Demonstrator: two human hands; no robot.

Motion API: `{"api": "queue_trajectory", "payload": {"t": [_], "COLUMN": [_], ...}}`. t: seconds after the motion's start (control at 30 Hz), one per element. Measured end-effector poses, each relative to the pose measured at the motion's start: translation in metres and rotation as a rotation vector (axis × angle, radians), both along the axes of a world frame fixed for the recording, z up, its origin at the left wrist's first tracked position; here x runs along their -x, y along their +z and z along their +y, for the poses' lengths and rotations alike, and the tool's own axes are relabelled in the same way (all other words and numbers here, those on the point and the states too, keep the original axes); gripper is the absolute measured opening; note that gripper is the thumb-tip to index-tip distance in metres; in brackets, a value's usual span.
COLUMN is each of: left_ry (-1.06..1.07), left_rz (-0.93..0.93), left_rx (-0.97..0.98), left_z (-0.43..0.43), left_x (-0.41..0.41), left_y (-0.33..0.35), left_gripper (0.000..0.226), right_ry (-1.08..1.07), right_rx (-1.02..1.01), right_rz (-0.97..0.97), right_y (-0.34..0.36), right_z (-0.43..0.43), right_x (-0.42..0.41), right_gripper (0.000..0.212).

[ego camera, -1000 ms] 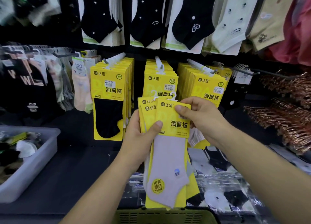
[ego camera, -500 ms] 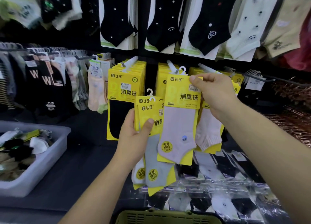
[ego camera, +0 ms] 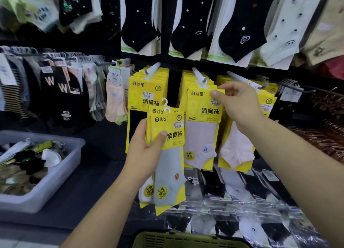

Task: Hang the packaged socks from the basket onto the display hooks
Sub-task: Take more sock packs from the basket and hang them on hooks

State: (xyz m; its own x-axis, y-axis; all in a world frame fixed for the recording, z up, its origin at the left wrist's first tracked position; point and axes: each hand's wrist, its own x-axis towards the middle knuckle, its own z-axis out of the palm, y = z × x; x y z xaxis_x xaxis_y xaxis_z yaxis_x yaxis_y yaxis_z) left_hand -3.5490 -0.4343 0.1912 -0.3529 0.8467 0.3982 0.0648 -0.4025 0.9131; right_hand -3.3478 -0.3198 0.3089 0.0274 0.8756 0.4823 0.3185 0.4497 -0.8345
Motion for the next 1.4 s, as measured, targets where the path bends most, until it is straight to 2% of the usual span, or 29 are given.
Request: {"api": "queue_trajectory", "payload": {"t": [0.07,0.17,0.27,0.33,0.47,0.6,0.73,0.83,1.0,1.17,1.3,1.4], "left_ry": [-0.018,-0.052,-0.096,-0.135,-0.157,-0.136,-0.152,-0.140,-0.067,-0.053,-0.094,-0.096], "left_rz": [-0.029,-0.081,-0.123,-0.135,-0.123,-0.110,-0.141,-0.131,0.003,0.093,0.105,0.132], "left_rx": [0.009,0.018,0.019,0.020,0.013,0.007,-0.001,0.022,0.036,-0.007,-0.029,-0.055], "left_z": [0.000,-0.001,-0.001,-0.002,-0.004,-0.003,-0.002,0.001,0.004,0.006,0.009,0.015], "left_x": [0.000,0.000,-0.001,-0.001,-0.004,-0.008,-0.012,-0.017,-0.034,-0.053,-0.071,-0.079], "left_y": [0.001,0.001,0.002,0.002,0.002,0.001,0.000,-0.003,-0.008,-0.004,-0.003,0.001], "left_gripper": [0.023,0.022,0.023,0.023,0.025,0.031,0.043,0.036,0.033,0.039,0.037,0.035], "right_ry": [-0.060,-0.221,-0.277,-0.153,0.166,0.268,0.310,0.328,0.324,0.296,0.251,0.151], "right_rx": [-0.006,-0.147,-0.263,-0.219,0.035,0.166,0.236,0.288,0.229,0.132,0.194,0.174], "right_rz": [-0.016,-0.219,-0.340,-0.325,-0.322,-0.222,-0.060,0.055,-0.111,-0.167,-0.071,0.018], "right_y": [-0.004,-0.011,-0.014,-0.015,-0.028,-0.039,-0.042,-0.037,-0.029,-0.024,-0.023,-0.020], "right_z": [0.001,-0.004,-0.018,-0.028,-0.049,-0.053,-0.050,-0.046,-0.047,-0.051,-0.048,-0.038], "right_x": [0.001,0.001,0.002,0.008,0.022,0.022,0.012,0.001,-0.024,-0.039,-0.056,-0.071], "right_gripper": [0.028,0.039,0.033,0.023,0.030,0.025,0.015,0.007,0.006,0.011,0.009,0.016]}}
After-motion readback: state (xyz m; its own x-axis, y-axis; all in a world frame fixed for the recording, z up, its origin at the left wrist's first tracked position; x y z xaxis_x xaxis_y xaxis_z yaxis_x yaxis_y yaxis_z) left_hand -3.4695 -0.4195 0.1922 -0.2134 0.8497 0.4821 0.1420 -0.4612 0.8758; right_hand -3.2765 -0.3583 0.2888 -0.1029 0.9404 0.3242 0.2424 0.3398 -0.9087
